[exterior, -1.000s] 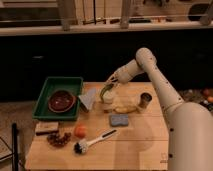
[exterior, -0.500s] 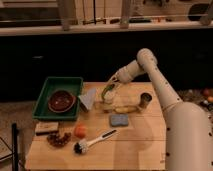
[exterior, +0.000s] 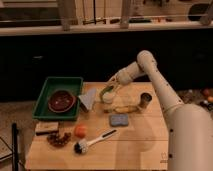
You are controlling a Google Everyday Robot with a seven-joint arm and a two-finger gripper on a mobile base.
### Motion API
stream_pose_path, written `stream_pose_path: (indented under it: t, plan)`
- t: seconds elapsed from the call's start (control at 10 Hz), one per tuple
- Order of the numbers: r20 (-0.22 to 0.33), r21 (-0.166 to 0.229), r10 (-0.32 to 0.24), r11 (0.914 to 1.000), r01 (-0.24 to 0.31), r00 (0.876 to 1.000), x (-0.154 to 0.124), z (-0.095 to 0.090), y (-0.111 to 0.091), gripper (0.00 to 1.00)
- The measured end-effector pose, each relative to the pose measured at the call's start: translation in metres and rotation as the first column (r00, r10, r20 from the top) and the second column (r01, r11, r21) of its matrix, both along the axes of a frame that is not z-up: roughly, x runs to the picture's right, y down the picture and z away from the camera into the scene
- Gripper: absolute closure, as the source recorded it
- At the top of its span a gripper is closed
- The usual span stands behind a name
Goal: Place pepper in paper cup
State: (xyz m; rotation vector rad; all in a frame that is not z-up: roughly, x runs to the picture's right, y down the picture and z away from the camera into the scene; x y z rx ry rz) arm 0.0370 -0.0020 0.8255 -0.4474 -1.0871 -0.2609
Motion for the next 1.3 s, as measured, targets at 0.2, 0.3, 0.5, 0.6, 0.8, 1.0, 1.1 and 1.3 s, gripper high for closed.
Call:
stream_pose_path:
  t: [0.2,0.3,0.5,0.6,0.8,1.0,1.1,1.3]
  plan:
    - [0.013,-0.042,0.034,0.9985,-0.033,0.999,-0.001,-0.001,0.002,1.0]
    - [0.019,-0.068,0.051,0.9965,-0.049,0.999,-0.003,-0.001,0.003,1.0]
    - [0.022,-0.108,0.07,0.9919,-0.067,0.997,-0.008,-0.002,0.004,1.0]
    - [0.02,-0.122,0.077,0.9897,-0.074,0.997,-0.008,-0.003,0.006,1.0]
    - [0.023,-0.156,0.112,0.9819,-0.107,0.993,-0.01,-0.002,0.006,1.0]
    - [0.031,-0.179,0.138,0.9752,-0.13,0.99,-0.012,0.0,0.007,1.0]
    - [0.038,-0.2,0.158,0.9686,-0.147,0.987,-0.014,0.002,0.007,1.0]
    - [0.047,-0.228,0.189,0.9579,-0.174,0.981,-0.017,0.004,0.008,1.0]
